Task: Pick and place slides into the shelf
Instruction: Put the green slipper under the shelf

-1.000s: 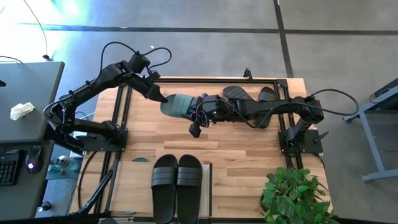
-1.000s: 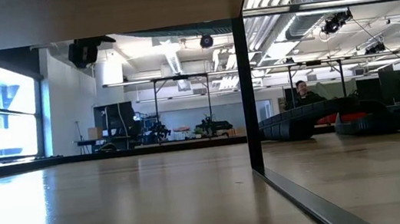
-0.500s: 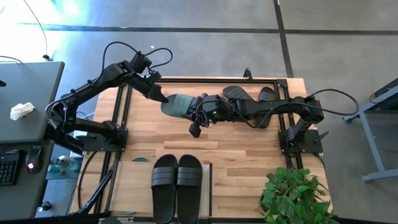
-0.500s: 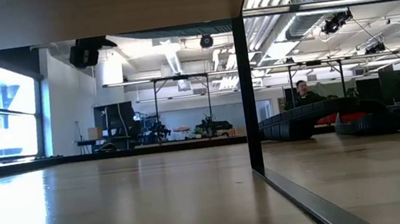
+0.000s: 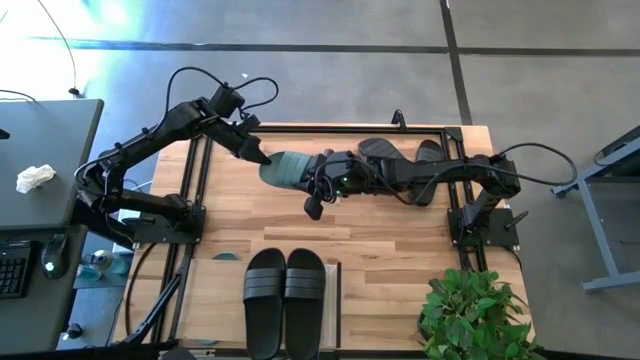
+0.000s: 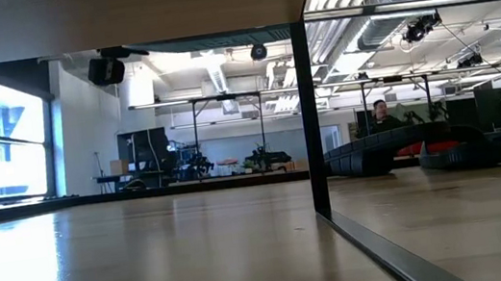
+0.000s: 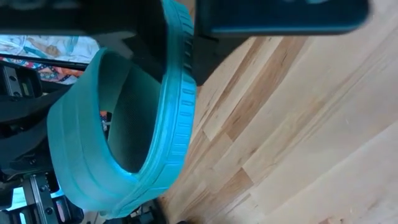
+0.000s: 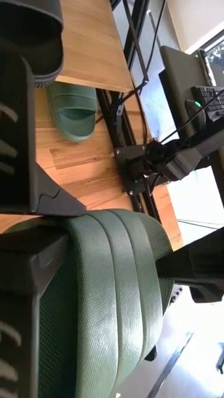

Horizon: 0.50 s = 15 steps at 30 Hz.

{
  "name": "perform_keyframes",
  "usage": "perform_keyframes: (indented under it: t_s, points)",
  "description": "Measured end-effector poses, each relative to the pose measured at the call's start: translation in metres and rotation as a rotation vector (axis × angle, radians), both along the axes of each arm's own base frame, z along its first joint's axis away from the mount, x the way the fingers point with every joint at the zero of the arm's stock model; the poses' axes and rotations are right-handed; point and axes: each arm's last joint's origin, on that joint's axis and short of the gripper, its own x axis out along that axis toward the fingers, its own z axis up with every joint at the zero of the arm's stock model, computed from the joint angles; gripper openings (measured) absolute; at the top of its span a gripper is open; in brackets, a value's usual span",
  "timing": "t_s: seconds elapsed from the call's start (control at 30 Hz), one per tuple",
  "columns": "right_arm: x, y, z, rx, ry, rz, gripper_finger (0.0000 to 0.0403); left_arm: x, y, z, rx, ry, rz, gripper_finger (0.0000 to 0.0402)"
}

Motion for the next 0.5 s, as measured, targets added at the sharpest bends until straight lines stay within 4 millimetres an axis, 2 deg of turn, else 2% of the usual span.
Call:
perform_keyframes:
  t_s: [0.07, 0.2, 0.33, 0.5]
  points:
    - [0.0, -0.002, 0.0, 0.007, 0.001, 0.004, 0.0018, 0.0, 0.0, 0.0, 0.001, 0.001, 0.001, 0.002]
    - [-0.001, -0.002, -0.002, 0.009, 0.024, 0.014, 0.005, 0.0, 0.0, 0.0, 0.003, 0.011, 0.007, 0.0041]
    - [-0.002, -0.001, -0.004, 0.058, 0.047, 0.04, 0.0091, 0.0, 0.0, 0.0, 0.01, 0.019, 0.012, 0.0017]
    - [-0.014, 0.001, 0.003, 0.08, 0.084, 0.05, 0.0125, -0.001, 0.0, 0.015, 0.052, 0.018, 0.004, 0.0021]
